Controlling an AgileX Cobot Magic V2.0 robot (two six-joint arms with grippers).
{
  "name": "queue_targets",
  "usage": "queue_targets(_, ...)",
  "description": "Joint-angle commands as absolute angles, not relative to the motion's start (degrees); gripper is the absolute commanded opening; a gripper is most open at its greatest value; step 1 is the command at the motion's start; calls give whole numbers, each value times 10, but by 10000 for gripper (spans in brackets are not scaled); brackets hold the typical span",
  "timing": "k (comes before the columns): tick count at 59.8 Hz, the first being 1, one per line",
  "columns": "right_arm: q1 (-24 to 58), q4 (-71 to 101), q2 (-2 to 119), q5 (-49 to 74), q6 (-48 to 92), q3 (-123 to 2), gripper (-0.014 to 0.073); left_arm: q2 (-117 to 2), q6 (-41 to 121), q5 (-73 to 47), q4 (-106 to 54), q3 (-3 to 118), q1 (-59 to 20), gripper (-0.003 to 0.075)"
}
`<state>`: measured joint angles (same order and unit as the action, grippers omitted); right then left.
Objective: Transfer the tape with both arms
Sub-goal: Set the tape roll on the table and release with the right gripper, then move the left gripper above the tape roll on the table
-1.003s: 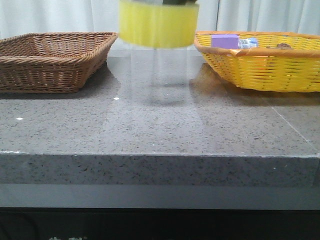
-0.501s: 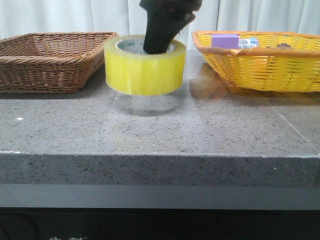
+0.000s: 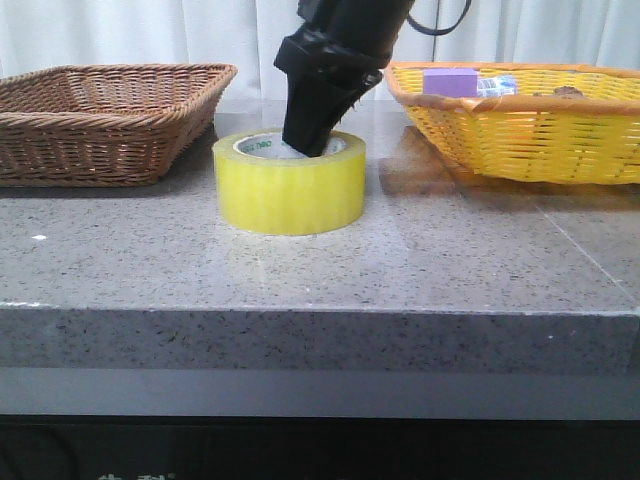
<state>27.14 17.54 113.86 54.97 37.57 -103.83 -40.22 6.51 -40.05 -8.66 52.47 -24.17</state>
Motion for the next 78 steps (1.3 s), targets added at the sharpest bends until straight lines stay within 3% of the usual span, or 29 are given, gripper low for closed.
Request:
queue_targets(1,270,191,1103,526,380,-1057,448,-406,65,-358,-97,543,-246,472)
queue_targets(12,270,191,1097,566,366,-1099,474,-406,65,-358,-97,543,-246,472)
queue_targets(25,270,191,1056,631,238,-1159,472,-406,65,-358,-97,543,-246,472)
queue_targets(37,270,193,966,622,146,-1136,472,-406,65,-358,-97,543,-246,472)
queue_targets(78,270,197,534,455,138,-660,472,-406,65,-358,-97,543,-246,472)
